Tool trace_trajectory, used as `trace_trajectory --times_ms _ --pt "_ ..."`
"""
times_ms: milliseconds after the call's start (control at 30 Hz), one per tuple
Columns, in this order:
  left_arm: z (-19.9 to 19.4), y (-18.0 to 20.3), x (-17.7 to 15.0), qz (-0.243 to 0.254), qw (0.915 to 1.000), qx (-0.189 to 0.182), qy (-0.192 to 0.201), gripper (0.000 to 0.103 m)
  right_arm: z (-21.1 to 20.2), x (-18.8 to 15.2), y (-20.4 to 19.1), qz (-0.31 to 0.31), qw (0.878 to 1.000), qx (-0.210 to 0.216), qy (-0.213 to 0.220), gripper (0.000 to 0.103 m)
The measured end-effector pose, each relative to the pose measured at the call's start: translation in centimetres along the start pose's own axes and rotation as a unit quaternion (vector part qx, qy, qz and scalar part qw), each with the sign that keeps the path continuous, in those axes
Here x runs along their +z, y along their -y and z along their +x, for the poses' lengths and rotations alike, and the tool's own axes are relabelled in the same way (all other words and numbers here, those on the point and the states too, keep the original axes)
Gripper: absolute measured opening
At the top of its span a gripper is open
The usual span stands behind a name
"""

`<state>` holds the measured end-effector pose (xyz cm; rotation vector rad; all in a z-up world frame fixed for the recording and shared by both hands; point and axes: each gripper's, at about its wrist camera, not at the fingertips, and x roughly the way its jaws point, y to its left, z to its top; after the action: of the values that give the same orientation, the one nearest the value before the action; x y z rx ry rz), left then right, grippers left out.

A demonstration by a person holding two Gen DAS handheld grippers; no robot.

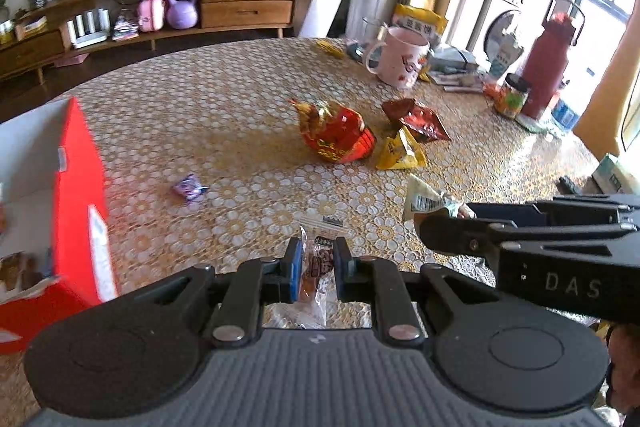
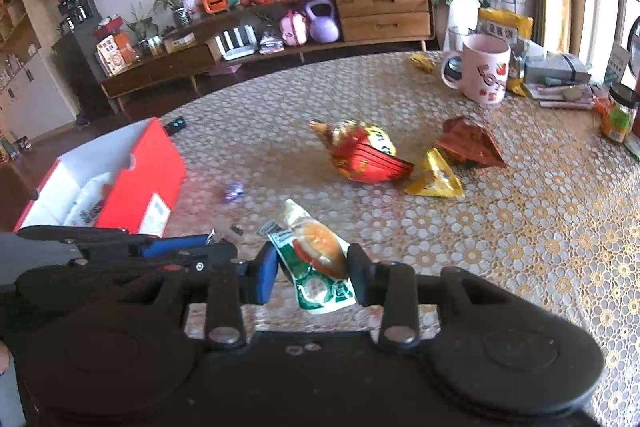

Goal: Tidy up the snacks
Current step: 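Carry the clear snack with the left tool while the right tool carries the green packet into the box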

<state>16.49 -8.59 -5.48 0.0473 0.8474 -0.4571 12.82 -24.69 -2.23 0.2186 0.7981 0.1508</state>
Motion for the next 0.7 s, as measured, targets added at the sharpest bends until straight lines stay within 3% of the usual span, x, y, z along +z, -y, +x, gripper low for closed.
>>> trace_trajectory --times_ms 700 --pt "-11.0 -8.0 0.7 -0.071 0.9935 0.076 0.047 0.015 -2.5 2.6 -12.5 -0.08 0.995 0.052 0.027 0.035"
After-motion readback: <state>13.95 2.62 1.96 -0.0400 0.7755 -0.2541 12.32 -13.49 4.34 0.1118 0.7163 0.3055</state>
